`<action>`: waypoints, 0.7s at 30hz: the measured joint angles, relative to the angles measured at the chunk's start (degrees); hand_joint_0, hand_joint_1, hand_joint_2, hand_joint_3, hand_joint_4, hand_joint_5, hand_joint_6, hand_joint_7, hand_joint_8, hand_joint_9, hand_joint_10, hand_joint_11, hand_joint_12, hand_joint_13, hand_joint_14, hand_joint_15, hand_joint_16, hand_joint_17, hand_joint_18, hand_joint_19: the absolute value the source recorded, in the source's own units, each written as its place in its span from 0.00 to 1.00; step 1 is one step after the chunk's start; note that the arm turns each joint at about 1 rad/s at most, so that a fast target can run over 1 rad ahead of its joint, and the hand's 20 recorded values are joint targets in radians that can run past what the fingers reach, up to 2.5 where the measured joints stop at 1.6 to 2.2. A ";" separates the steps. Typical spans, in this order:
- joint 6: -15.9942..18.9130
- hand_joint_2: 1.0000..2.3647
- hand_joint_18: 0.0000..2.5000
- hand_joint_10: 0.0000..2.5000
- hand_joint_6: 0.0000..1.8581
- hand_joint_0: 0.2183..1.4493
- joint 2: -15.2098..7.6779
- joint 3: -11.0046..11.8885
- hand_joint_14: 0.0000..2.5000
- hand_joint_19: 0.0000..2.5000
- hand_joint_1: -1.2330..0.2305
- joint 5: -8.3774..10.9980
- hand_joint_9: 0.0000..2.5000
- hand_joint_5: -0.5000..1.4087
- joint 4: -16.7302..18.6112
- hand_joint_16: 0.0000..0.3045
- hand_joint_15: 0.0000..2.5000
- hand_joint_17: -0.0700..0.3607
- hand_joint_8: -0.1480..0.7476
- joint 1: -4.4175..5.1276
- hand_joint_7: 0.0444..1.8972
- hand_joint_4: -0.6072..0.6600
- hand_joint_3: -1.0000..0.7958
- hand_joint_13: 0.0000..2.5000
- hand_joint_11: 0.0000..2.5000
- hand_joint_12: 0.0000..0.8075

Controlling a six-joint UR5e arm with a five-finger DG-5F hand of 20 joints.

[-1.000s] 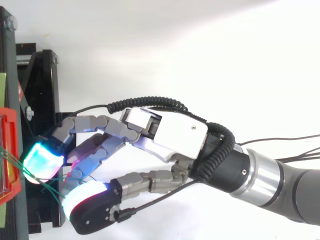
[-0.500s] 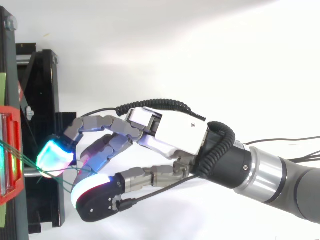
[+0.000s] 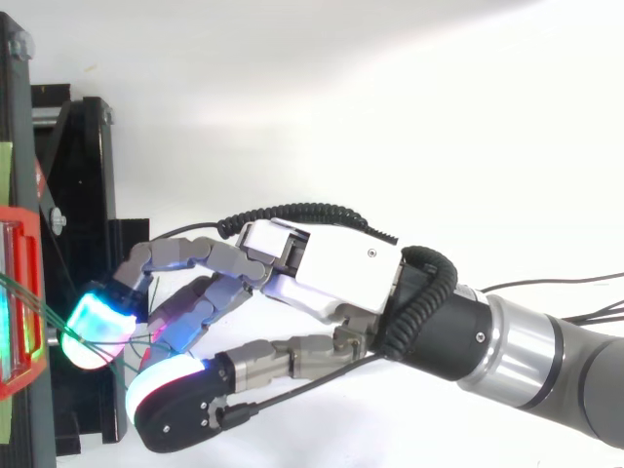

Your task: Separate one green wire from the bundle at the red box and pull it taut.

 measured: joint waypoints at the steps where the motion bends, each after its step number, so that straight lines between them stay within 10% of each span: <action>1: 0.18 0.00 0.23 0.01 0.27 0.31 0.09 0.06 0.01 0.20 0.39 -0.02 0.45 0.22 -0.30 0.12 0.25 0.35 0.38 0.02 0.52 0.67 0.31 0.39 0.22 0.38; 21: 7.28 0.00 0.24 0.01 0.27 0.31 1.89 0.20 0.01 0.20 0.38 -0.36 0.45 0.22 -10.77 0.12 0.25 0.35 0.39 -0.42 0.63 0.60 0.32 0.39 0.23 0.38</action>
